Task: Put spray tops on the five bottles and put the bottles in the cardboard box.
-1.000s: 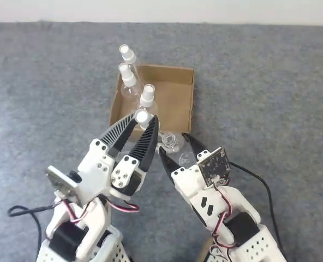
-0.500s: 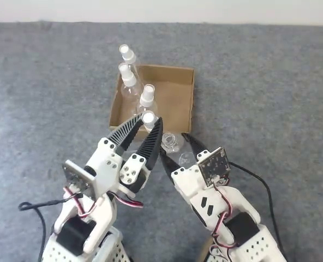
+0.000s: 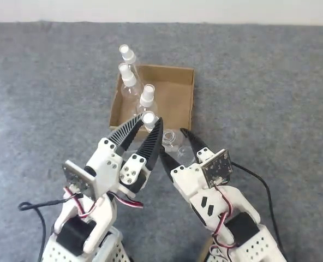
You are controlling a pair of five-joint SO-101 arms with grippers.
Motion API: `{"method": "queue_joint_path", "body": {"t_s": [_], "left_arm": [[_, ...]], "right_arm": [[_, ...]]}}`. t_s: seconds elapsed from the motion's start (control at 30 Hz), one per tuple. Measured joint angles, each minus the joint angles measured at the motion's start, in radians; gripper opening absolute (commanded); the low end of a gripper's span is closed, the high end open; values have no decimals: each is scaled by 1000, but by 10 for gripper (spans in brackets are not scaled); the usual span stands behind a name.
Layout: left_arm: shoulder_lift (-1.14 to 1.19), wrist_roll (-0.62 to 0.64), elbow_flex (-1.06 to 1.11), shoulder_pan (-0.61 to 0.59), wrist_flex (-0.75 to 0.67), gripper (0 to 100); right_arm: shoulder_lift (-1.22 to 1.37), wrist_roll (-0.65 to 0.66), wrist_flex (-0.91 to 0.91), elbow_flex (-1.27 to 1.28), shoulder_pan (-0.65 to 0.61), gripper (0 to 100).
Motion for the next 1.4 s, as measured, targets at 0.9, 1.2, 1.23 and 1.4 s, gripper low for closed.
{"method": "queue_joint_path", "body": {"t_s": [0.9,1.2,1.23,1.4], "left_arm": [[0,-175,28,83,71,171],[0,-172,-98,83,261,177],[0,-160,-112,83,270,177],[0,-57,-173,3,293,177]], "right_arm": [[0,0,-64,2,3,91],[0,0,-64,2,2,91],[0,0,-64,2,2,91],[0,0,-69,11,2,91]]}}
